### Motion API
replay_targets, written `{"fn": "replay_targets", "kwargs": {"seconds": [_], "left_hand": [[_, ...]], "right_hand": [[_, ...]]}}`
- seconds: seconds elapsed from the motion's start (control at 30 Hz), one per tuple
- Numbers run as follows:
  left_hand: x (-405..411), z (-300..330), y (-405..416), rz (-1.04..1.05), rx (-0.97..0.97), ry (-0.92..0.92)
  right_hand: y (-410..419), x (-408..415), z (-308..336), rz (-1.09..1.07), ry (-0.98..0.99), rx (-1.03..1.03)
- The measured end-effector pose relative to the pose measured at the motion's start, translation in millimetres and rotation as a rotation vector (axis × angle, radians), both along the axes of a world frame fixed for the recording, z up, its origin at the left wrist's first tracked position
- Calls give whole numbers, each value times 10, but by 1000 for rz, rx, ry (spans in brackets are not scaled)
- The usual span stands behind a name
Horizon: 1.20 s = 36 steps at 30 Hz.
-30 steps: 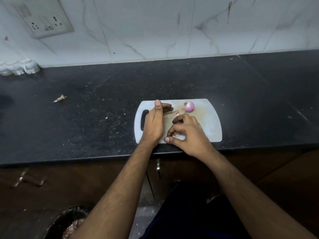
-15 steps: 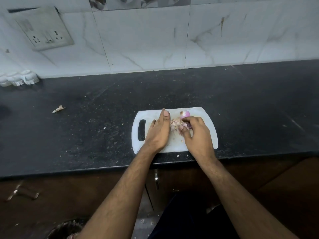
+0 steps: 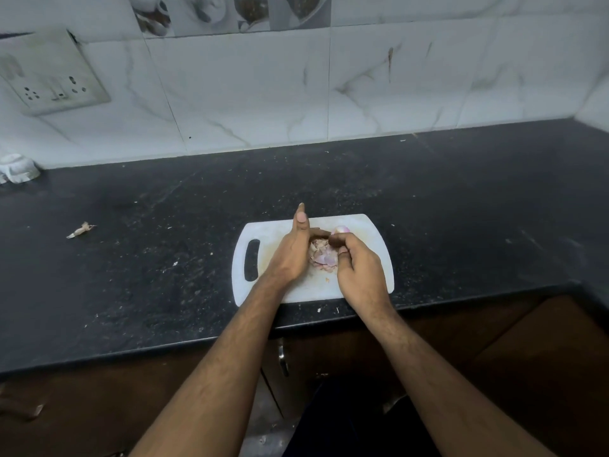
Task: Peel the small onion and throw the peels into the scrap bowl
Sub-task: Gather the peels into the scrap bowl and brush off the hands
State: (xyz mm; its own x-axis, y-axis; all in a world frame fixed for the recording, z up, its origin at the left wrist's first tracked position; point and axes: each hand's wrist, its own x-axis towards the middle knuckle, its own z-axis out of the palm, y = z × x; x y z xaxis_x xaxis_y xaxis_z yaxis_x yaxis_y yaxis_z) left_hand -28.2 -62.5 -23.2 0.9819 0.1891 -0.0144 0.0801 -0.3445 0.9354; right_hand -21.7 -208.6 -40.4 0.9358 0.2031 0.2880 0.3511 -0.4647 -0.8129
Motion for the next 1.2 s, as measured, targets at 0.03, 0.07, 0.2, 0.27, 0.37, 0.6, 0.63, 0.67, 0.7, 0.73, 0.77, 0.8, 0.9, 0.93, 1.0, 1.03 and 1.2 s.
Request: {"fn": "replay_targets", "kwargs": {"seconds": [0.03,0.07,0.2,0.27,0.37,0.6,0.63,0.67,0.7,0.73,0.77,0.8,0.9,0.93,1.0,1.03,1.2], "left_hand": [[-16,10,2,-1,-19,-2],[-25,6,7,-13,-28,-7],[-33,-14,28,-37,-101,-36],[-57,26,48,-37,-201,-34],[-110,61,103,25,-288,-41],[-258,-84,131,130,-292,-111],[-266,-92,116,143,-300,-126],[-275,-87,103,138,-286,-134],[-282,-86,98,121,-265,-140],[-280,-96,100,102,-244,-141],[-278,-100,103,86,-231,-144],[-285,-94,107,78,-222,-146],[-287,-82,122,109,-277,-161],[-293,-69,124,129,-304,-164],[-301,-72,136,169,-347,-170],[-300,-82,145,182,-366,-171],[-288,-85,183,195,-400,-146]], "right_hand": [[7,-6,2,-3,5,1],[17,-9,3,-8,2,-3],[41,4,8,-28,-8,-77],[42,16,2,-10,0,-129],[57,19,-15,38,-4,-219],[72,24,-41,42,46,-282],[86,29,-43,40,54,-295],[109,33,-36,47,66,-313],[139,34,-22,57,79,-328],[182,33,-7,69,95,-334],[234,37,5,80,113,-327],[295,28,31,91,129,-315],[516,-29,58,174,128,-294],[565,-55,62,210,122,-285],[587,-92,67,238,152,-153],[555,-88,74,208,156,-77],[453,135,121,113,92,-146]]}}
